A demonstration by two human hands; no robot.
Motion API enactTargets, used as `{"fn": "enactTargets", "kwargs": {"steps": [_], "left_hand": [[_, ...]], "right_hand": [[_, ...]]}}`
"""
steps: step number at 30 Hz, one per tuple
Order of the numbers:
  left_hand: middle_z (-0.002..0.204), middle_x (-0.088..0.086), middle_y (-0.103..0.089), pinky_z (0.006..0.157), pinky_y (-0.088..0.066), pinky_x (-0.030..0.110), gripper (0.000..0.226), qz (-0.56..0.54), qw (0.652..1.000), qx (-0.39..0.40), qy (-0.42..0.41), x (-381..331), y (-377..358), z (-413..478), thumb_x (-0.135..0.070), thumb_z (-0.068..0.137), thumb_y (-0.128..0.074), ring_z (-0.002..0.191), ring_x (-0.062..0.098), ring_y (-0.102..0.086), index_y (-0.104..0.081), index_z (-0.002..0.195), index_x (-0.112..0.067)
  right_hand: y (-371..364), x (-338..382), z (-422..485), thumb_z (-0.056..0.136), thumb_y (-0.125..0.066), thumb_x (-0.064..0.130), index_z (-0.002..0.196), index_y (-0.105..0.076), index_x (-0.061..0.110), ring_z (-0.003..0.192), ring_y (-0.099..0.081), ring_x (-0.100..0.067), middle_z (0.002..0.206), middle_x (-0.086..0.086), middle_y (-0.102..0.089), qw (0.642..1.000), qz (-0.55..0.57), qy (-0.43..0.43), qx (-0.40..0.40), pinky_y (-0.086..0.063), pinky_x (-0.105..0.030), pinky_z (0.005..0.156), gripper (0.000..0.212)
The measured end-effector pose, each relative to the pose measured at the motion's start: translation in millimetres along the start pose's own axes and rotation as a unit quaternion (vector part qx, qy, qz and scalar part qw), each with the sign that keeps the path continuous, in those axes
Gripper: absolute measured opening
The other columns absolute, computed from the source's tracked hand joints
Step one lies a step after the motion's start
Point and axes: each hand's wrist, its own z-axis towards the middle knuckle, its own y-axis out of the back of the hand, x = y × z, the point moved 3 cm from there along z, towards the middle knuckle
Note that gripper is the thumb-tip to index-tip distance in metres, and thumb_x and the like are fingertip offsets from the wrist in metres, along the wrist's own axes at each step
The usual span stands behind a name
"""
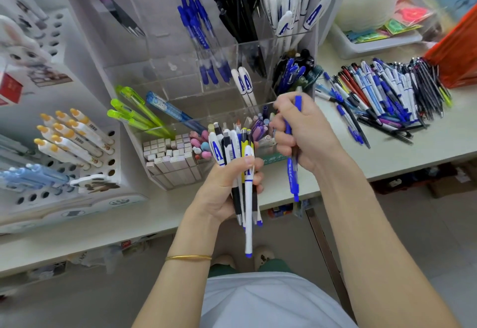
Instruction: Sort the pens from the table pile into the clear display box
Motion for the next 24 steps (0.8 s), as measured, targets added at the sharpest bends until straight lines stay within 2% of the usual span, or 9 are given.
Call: {"fn": "enactTargets", "kwargs": {"steps": [2,4,7,9,11,17,19,21,24], "left_hand": [[0.068,-0.002,-0.057,0.050,-0.048,0.023,0.052,-0.011,0.999,0.046,0.012,-0.6,1.1,-2.4,-0.016,0.055,-0.084,0.049,0.008,-0.051,-0.051,0.095,-0.014],[0.068,-0.002,-0.055,0.051,-0.048,0.023,0.053,-0.004,0.997,0.071,0.021,-1.7,2.0,-5.1,-0.018,0.054,-0.087,0.050,0.009,-0.051,-0.049,0.090,-0.015],[0.067,-0.001,-0.054,0.051,-0.047,0.023,0.056,0.002,0.997,0.070,0.035,-3.2,1.5,-10.2,-0.020,0.050,-0.090,0.049,0.010,-0.050,-0.048,0.087,-0.014],[0.067,-0.001,-0.054,0.050,-0.046,0.023,0.045,0.007,0.998,0.052,0.047,-2.3,1.5,-12.6,-0.013,0.055,-0.080,0.049,0.010,-0.050,-0.047,0.085,-0.014],[0.067,-0.001,-0.053,0.050,-0.046,0.023,0.035,0.005,0.998,0.036,0.057,-3.1,0.7,-13.3,-0.015,0.060,-0.071,0.049,0.010,-0.050,-0.047,0.086,-0.013],[0.068,0.000,-0.056,0.048,-0.047,0.022,0.036,0.000,0.994,0.023,0.110,-13.8,1.4,-16.6,-0.013,0.060,-0.071,0.048,0.009,-0.052,-0.051,0.089,-0.012],[0.067,0.000,-0.056,0.048,-0.047,0.022,0.037,-0.008,0.995,0.016,0.103,-17.1,2.2,-16.8,-0.013,0.060,-0.071,0.047,0.009,-0.052,-0.050,0.090,-0.012],[0.068,0.001,-0.056,0.048,-0.047,0.022,0.036,-0.002,0.994,0.023,0.104,-22.1,2.2,-16.7,-0.013,0.062,-0.071,0.048,0.009,-0.052,-0.051,0.092,-0.012],[0.070,0.001,-0.055,0.048,-0.045,0.021,0.032,0.027,0.991,0.051,0.120,-25.9,4.0,-18.2,-0.012,0.067,-0.069,0.051,0.010,-0.052,-0.052,0.094,-0.012]], "right_hand": [[-9.0,-1.2,3.8,0.097,-0.053,0.026,0.092,-0.052,0.006,0.038,-0.025,-0.010,0.056,-0.001,-0.035,0.990,-0.122,-0.014,0.064,-0.023,-0.019,0.035,0.021],[-16.2,-2.8,6.0,0.092,-0.062,0.031,0.087,-0.057,0.005,0.039,-0.025,-0.011,0.060,-0.005,-0.037,0.973,-0.197,-0.030,0.120,-0.023,-0.019,0.035,0.027],[-21.0,-3.1,11.1,0.086,-0.070,0.028,0.072,-0.055,0.012,0.038,-0.027,-0.011,0.058,-0.009,-0.043,0.959,-0.223,-0.060,0.162,-0.025,-0.020,0.034,0.026],[-21.9,-2.3,16.2,0.086,-0.070,0.020,0.069,-0.052,0.013,0.037,-0.028,-0.011,0.049,-0.002,-0.044,0.958,-0.226,-0.063,0.168,-0.027,-0.019,0.034,0.026],[-23.5,-2.6,20.2,0.087,-0.068,0.014,0.070,-0.051,0.011,0.037,-0.029,-0.011,0.046,0.001,-0.041,0.957,-0.229,-0.062,0.167,-0.028,-0.019,0.034,0.024],[-27.0,0.5,33.0,0.093,-0.059,0.013,0.082,-0.054,0.004,0.035,-0.033,-0.007,0.060,-0.013,-0.048,0.973,-0.187,-0.032,0.132,-0.030,-0.019,0.034,0.016],[-31.1,3.3,34.8,0.095,-0.056,0.013,0.079,-0.053,0.006,0.034,-0.034,-0.008,0.057,-0.010,-0.051,0.974,-0.189,-0.002,0.127,-0.031,-0.020,0.035,0.018],[-33.3,6.7,36.7,0.098,-0.051,0.014,0.077,-0.052,0.008,0.035,-0.036,-0.009,0.053,-0.007,-0.056,0.978,-0.182,0.039,0.092,-0.034,-0.021,0.036,0.022],[-29.4,20.0,40.7,0.101,-0.043,0.016,0.080,-0.047,0.011,0.037,-0.042,-0.011,0.069,-0.016,-0.067,0.981,-0.159,0.109,0.005,-0.036,-0.021,0.037,0.022]]}}
